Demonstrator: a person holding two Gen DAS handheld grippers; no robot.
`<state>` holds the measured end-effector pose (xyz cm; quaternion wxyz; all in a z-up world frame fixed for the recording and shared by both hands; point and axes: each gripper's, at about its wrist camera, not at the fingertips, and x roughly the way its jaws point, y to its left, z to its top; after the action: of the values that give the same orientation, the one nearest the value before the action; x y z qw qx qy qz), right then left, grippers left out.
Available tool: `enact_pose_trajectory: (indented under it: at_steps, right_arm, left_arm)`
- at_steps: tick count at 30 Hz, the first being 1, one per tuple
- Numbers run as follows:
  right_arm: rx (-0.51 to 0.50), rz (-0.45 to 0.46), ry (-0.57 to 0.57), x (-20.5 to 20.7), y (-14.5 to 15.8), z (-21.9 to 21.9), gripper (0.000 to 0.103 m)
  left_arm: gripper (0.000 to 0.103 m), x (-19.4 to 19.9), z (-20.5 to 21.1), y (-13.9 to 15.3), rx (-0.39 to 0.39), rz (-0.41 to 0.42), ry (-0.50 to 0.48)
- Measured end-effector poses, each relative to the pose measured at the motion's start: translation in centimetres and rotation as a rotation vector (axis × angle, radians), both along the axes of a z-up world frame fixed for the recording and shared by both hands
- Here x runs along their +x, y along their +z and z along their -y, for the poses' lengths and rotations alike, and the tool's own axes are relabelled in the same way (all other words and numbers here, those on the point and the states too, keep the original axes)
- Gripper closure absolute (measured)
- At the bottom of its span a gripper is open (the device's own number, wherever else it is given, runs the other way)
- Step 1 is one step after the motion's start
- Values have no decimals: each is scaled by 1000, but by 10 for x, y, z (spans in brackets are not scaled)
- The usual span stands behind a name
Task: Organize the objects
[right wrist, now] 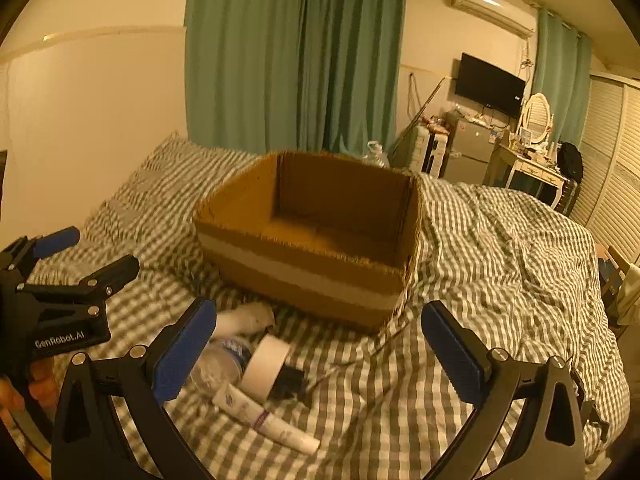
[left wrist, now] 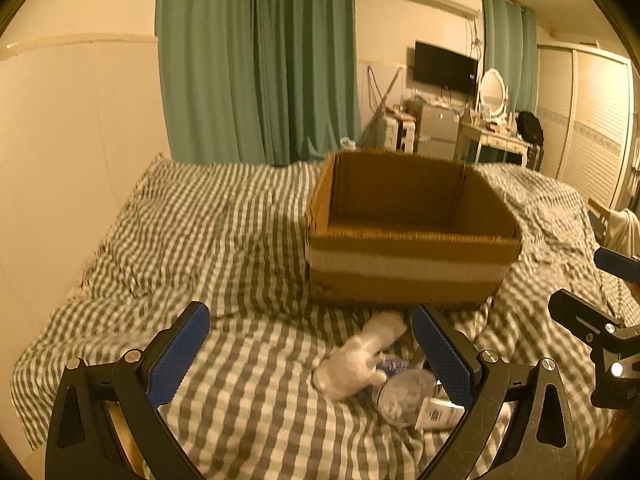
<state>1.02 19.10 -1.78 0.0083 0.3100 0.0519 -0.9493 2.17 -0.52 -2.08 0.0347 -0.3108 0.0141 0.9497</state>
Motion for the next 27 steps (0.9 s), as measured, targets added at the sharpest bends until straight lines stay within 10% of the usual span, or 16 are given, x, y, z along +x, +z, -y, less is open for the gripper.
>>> enact_pose_trajectory:
  at_steps: [18,27]
  right_arm:
    - [83,313,134,-10,-112,26,1]
    - [63,441,158,-26,-157,20,53]
  left_arm:
    - [0,-7,4,-47,-28,136,12]
    - [0,-14,-2,-64,-41,168,-12]
